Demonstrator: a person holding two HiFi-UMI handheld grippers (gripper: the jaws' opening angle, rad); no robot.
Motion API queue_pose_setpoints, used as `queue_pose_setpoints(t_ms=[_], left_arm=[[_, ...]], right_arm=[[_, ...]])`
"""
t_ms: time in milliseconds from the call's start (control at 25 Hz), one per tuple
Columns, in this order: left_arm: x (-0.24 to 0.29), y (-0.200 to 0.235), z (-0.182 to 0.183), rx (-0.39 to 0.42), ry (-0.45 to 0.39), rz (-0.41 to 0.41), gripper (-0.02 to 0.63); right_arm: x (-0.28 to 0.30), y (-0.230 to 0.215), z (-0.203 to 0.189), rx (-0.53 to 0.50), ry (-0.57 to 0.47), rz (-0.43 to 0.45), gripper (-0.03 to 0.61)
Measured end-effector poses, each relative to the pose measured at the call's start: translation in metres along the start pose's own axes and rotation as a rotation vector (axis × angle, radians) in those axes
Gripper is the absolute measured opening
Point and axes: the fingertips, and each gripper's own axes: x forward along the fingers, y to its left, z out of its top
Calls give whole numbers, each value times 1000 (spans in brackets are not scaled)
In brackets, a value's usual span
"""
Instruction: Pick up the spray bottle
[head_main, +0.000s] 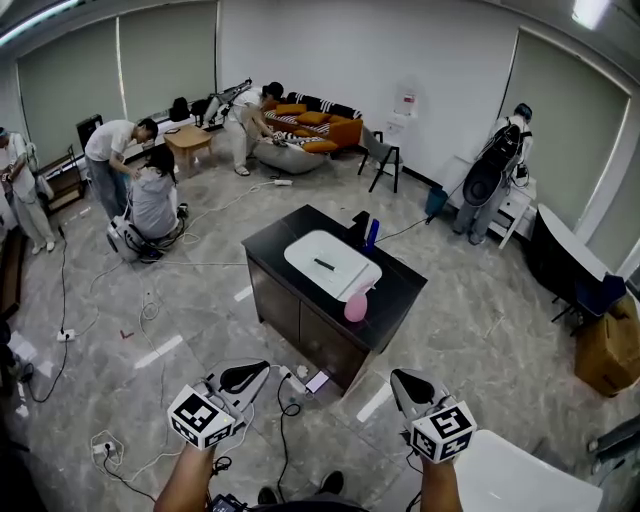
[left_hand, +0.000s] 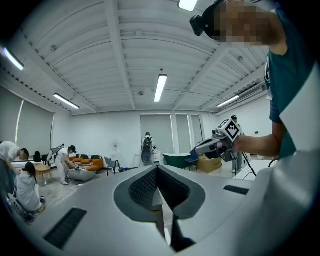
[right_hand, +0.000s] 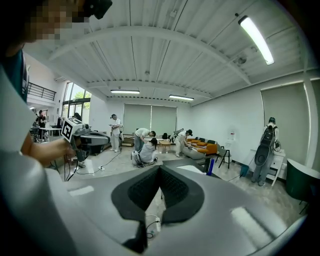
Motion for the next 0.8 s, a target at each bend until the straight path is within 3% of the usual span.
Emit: queue_pose_setpoints(t_ms=[800], left_arm=[[98, -2, 10, 0, 43, 136, 5]], right_arm=[[44, -120, -1, 9, -19, 136, 11]])
